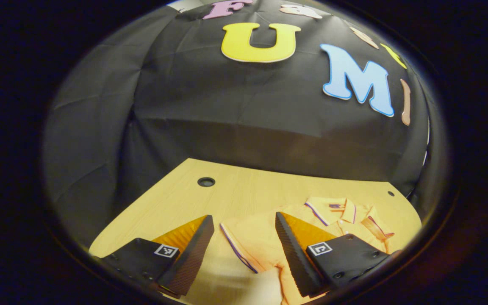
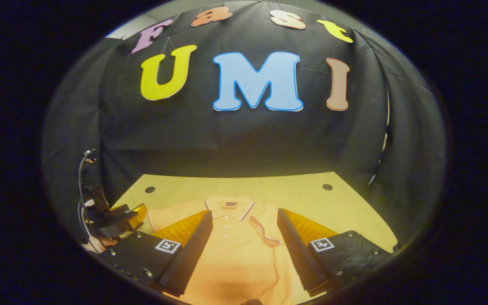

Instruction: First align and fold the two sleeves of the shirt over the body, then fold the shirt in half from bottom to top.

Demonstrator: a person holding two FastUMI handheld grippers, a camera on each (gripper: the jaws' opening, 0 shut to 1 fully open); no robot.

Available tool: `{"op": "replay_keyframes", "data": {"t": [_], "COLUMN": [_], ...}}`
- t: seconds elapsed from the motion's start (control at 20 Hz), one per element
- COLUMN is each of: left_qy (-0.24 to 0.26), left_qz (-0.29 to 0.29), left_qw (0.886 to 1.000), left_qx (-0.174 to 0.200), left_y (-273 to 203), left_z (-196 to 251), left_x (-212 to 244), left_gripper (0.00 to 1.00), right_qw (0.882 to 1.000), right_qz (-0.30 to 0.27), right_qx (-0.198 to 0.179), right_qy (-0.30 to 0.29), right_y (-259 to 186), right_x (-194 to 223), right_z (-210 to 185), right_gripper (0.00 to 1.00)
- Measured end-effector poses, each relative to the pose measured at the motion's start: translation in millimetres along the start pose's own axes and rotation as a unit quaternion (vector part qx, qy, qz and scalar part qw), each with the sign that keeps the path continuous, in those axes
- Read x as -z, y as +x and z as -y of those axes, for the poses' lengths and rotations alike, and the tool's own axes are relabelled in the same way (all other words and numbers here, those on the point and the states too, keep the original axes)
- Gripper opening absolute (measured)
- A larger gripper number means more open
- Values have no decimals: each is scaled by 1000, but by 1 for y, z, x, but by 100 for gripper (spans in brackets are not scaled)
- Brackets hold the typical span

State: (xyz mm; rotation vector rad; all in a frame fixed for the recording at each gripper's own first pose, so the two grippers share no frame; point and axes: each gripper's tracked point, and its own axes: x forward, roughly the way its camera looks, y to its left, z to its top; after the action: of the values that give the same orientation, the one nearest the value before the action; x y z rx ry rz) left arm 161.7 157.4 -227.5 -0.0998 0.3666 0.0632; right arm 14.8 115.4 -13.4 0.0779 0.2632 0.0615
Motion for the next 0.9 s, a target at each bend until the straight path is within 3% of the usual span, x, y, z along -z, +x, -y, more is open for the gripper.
{"op": "replay_keyframes", "data": {"t": [0.3, 0.8, 0.9], "left_qy": [-6, 34, 52], "left_qz": [-80, -119, -122], "left_qw": [997, 992, 991], "left_qx": [-8, -23, -30], "left_y": [60, 90, 94], "left_z": [-6, -4, -3], "left_x": [50, 72, 73], "left_gripper": [94, 97, 77], "right_qw": [999, 1000, 1000], "right_qz": [-18, -17, -20], "right_qx": [6, 13, 15], "right_qy": [-31, -10, 0], "right_y": [-25, -32, -34], "right_x": [20, 21, 25], "right_z": [-9, -20, -19], "right_gripper": [94, 96, 96]}}
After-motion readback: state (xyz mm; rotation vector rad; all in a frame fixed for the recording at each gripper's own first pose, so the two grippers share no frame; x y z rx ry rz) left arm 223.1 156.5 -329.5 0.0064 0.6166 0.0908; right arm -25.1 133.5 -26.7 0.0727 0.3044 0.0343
